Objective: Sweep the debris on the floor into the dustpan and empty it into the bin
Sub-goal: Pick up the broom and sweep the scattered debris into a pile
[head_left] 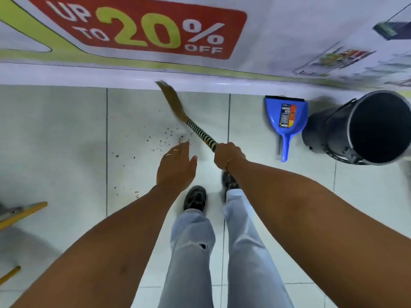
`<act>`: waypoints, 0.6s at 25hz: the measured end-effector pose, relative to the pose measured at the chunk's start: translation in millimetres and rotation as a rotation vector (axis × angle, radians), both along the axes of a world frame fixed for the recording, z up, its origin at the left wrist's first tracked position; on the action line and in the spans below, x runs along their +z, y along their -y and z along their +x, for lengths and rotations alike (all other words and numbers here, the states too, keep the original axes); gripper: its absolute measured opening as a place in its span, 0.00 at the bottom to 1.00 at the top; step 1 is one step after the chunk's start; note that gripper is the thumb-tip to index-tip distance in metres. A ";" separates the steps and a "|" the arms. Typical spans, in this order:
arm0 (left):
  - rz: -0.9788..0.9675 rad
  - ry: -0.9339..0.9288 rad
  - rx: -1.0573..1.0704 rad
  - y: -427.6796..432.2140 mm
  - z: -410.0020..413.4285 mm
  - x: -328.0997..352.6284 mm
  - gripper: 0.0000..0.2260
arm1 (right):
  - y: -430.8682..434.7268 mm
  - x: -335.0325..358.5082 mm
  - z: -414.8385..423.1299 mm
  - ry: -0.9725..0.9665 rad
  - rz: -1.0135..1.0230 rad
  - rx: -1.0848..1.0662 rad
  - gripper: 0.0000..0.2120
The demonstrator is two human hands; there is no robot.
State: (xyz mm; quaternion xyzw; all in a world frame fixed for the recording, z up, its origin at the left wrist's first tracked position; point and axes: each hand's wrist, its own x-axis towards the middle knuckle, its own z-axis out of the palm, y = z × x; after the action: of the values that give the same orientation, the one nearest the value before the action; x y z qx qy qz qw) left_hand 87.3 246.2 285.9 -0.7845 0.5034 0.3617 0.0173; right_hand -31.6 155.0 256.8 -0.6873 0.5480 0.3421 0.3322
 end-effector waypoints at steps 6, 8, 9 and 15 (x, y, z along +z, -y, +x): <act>0.091 0.013 0.037 -64.1 18.3 -12.8 0.22 | -63.0 -8.6 3.4 -0.008 -0.019 0.178 0.17; 0.096 0.005 0.034 -73.9 16.3 -12.8 0.22 | -79.4 -6.6 -7.9 0.008 -0.011 0.200 0.19; 0.094 0.006 0.027 -77.9 13.1 -10.7 0.22 | -87.9 -4.2 -17.5 0.021 -0.019 0.200 0.20; -0.016 0.001 -0.050 -75.7 -14.3 0.4 0.23 | -99.9 3.2 -74.3 0.156 -0.199 -0.142 0.30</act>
State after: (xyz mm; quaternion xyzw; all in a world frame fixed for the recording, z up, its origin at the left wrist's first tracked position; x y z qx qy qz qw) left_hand 73.0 321.9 286.2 -0.7721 0.5255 0.3567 0.0205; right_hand -105.8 254.9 260.0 -0.7008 0.5990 0.2072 0.3273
